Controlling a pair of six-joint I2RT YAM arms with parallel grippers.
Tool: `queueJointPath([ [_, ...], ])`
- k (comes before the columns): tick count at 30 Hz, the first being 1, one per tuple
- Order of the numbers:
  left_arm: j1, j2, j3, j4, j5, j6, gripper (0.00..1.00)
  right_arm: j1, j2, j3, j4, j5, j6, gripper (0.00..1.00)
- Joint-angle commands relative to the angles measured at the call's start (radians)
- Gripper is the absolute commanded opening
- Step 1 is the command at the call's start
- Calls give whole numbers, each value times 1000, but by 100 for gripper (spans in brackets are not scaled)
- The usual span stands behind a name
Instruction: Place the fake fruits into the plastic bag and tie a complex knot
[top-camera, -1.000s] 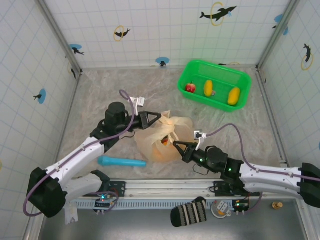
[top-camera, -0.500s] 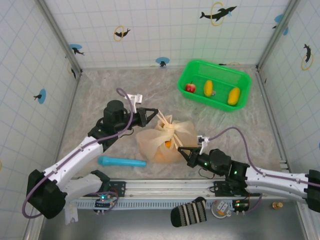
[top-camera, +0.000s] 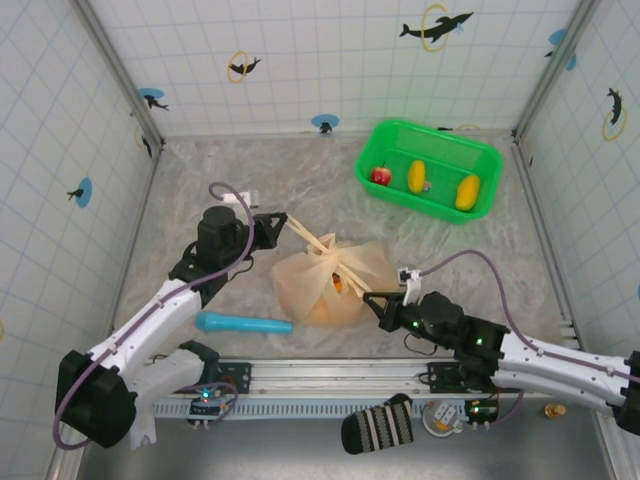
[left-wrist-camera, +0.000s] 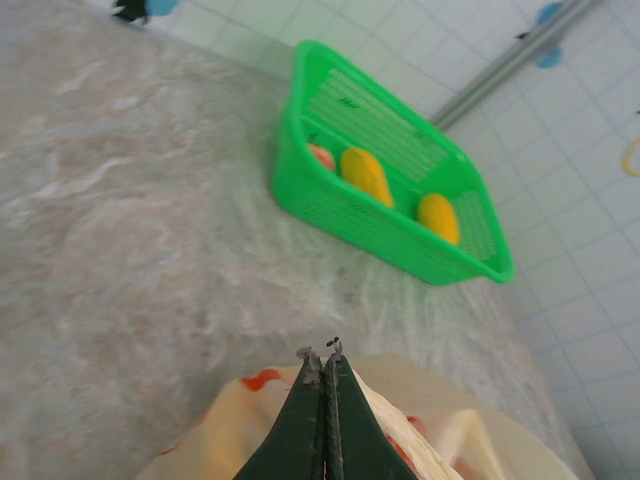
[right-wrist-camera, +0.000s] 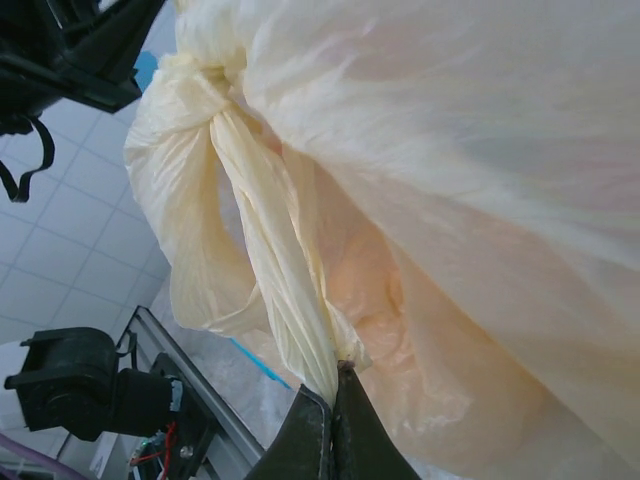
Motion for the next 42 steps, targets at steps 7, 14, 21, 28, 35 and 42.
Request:
queueJointPath([
  [7, 237, 108, -29, 179, -28, -122, 0, -54, -128, -28, -280, 50, 72, 0],
  [14, 306, 206, 36, 240, -12, -159, 0, -148, -170, 37, -369, 78, 24, 0],
  [21, 361, 221, 68, 246, -31, -156, 0, -318, -97, 114, -452, 8, -36, 0],
  [28, 417, 222, 13, 269, -49, -168, 0, -478, -112, 46, -470, -59, -6, 0],
  [35, 426, 266, 0, 308, -3, -166, 0, -522, -66, 24, -437, -115, -38, 0],
  [42, 394, 299, 30, 351, 104, -173, 0, -523, 15, 99, -314, -225, -113, 10],
])
